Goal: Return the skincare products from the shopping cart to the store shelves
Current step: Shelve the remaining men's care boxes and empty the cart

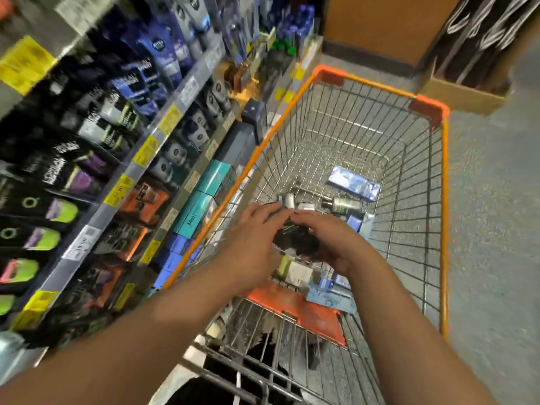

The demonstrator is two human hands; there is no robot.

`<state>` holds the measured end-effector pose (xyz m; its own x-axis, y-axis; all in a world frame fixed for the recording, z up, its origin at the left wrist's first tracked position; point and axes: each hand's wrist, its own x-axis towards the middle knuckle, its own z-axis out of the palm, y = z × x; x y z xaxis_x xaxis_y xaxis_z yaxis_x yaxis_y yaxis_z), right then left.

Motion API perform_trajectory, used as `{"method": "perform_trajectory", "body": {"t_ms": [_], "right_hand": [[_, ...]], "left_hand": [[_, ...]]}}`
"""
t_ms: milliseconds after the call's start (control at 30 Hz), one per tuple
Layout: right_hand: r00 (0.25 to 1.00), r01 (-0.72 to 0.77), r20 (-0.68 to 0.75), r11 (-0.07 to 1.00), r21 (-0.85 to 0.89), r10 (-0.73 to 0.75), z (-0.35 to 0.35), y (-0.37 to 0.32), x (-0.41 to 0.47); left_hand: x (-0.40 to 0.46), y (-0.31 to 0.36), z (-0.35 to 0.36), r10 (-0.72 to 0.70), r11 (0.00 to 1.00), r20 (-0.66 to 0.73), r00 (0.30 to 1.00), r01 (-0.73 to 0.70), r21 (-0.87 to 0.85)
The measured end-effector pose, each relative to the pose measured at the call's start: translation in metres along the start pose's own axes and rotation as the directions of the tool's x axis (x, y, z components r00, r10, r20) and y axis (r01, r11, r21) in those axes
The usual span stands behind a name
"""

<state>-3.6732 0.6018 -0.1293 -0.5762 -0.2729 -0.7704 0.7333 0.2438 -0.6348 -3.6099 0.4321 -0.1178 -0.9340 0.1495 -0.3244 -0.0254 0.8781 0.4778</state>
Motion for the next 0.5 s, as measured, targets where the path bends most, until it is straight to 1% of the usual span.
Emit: {"method": "perform_trajectory", "body": {"t_ms": [100,200,267,333,400,433,500], "right_hand": [[0.999,-0.030,0.046,0.998,0.046,0.028,0.008,-0.019,-0.033],[0.983,-0.032,0.180,0.997,0.075,0.018,0.018,-0.043,-0.067],[0.952,-0.010,0.305,0.993,0.115,-0.026,0.026,-0.057,-0.087],[0.918,0.044,0.386,0.990,0.134,-0.093,0.036,-0.067,-0.102],[0.897,0.107,0.418,0.988,0.115,-0.146,0.049,-0.076,-0.115],[0.890,0.140,0.424,0.986,0.093,-0.167,0.057,-0.081,-0.120],[0.886,0.197,0.415,0.978,0.063,-0.205,0.074,-0.090,-0.130]], "left_hand": [[-0.019,0.003,-0.024,0.031,0.995,-0.140,0.990,-0.044,-0.091],[-0.040,0.007,-0.050,0.055,0.985,-0.255,0.965,-0.094,-0.145],[-0.058,0.011,-0.067,-0.017,0.965,-0.319,0.948,-0.067,-0.253],[-0.077,0.014,-0.081,-0.086,0.934,-0.398,0.913,-0.065,-0.351],[-0.093,0.016,-0.094,-0.136,0.907,-0.436,0.890,-0.065,-0.415],[-0.100,0.018,-0.102,-0.156,0.887,-0.435,0.887,-0.068,-0.457],[-0.113,0.017,-0.118,-0.222,0.816,-0.410,0.885,-0.061,-0.574]]}}
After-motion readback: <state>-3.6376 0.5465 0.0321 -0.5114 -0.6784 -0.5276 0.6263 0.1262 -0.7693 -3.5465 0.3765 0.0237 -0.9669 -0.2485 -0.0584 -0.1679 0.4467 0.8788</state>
